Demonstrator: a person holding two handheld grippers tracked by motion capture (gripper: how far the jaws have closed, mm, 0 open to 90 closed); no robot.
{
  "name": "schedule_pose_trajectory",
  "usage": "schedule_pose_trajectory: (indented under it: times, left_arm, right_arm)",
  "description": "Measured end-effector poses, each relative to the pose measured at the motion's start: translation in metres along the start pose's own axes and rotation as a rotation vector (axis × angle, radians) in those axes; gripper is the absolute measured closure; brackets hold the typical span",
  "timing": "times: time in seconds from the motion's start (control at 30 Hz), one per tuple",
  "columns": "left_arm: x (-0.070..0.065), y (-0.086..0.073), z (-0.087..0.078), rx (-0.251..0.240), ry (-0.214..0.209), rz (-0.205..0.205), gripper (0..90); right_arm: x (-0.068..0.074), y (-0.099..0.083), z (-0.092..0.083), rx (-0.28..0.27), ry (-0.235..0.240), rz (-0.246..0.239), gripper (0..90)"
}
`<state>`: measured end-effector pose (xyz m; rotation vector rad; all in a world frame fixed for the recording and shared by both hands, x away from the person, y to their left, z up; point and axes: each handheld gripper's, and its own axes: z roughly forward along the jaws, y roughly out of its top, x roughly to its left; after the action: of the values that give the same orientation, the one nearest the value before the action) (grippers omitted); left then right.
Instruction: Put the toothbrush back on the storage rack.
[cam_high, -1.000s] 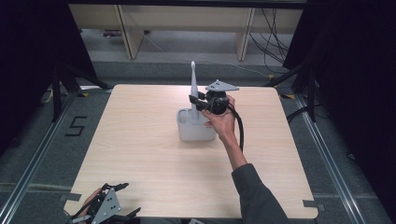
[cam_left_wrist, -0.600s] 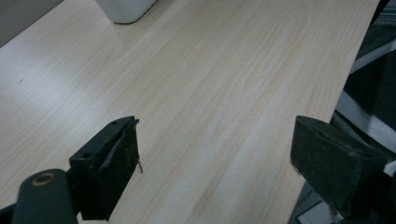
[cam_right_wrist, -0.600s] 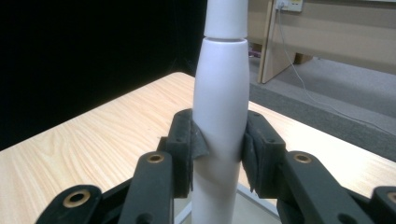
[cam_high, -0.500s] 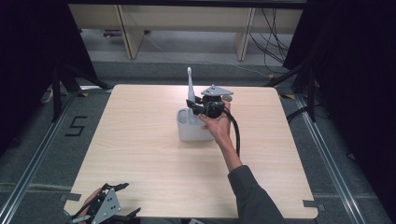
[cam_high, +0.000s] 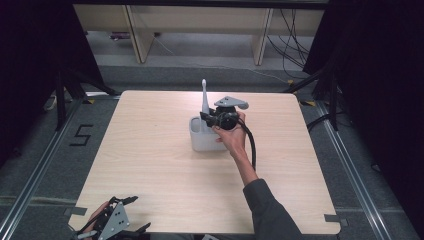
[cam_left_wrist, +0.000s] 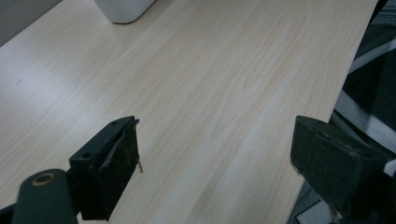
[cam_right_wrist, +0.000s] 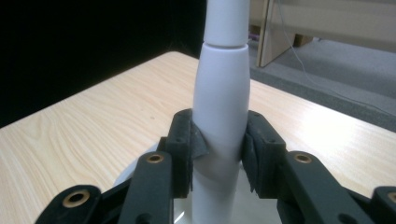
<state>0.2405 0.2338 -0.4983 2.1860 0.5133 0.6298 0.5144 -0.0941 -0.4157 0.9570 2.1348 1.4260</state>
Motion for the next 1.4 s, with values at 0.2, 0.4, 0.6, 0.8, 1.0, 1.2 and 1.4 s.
schedule_pose_trajectory:
  times: [0.2, 0.4, 0.6, 0.8, 1.0, 1.2, 1.4]
  left_arm:
    - [-0.0004, -0.0004, 0.0003, -0.005, -0.001, -0.005, 14.9]
    - [0.0005, -0.0001, -0.0001, 0.004, 0.006, 0.005, 14.9]
    - [-0.0008, -0.0004, 0.0002, -0.004, -0.001, -0.011, 14.9]
    - [-0.0003, -0.0003, 0.0002, -0.006, 0.003, -0.007, 14.9]
    - [0.0007, 0.0001, -0.0001, 0.004, 0.004, 0.01, 14.9]
    - [0.0009, 0.0002, -0.0007, 0.01, -0.001, 0.014, 14.9]
    - [0.0006, 0.0002, -0.0006, 0.01, 0.001, 0.014, 14.9]
  right_arm:
    - [-0.0012, -0.0042, 0.002, 0.016, 0.0, -0.008, 66.6]
    - [-0.0007, -0.0055, 0.0028, 0.045, 0.003, -0.018, 66.6]
    - [-0.0001, -0.0073, 0.0032, 0.058, 0.007, -0.013, 66.6]
    - [-0.0004, -0.0075, 0.003, 0.063, 0.004, -0.011, 66.7]
    - [0.0008, -0.0091, 0.0047, 0.068, 0.008, 0.003, 66.8]
    - [-0.0003, -0.0108, 0.0055, 0.071, 0.019, -0.003, 67.5]
    - [0.0013, -0.0083, 0.0042, 0.064, 0.004, -0.019, 65.4]
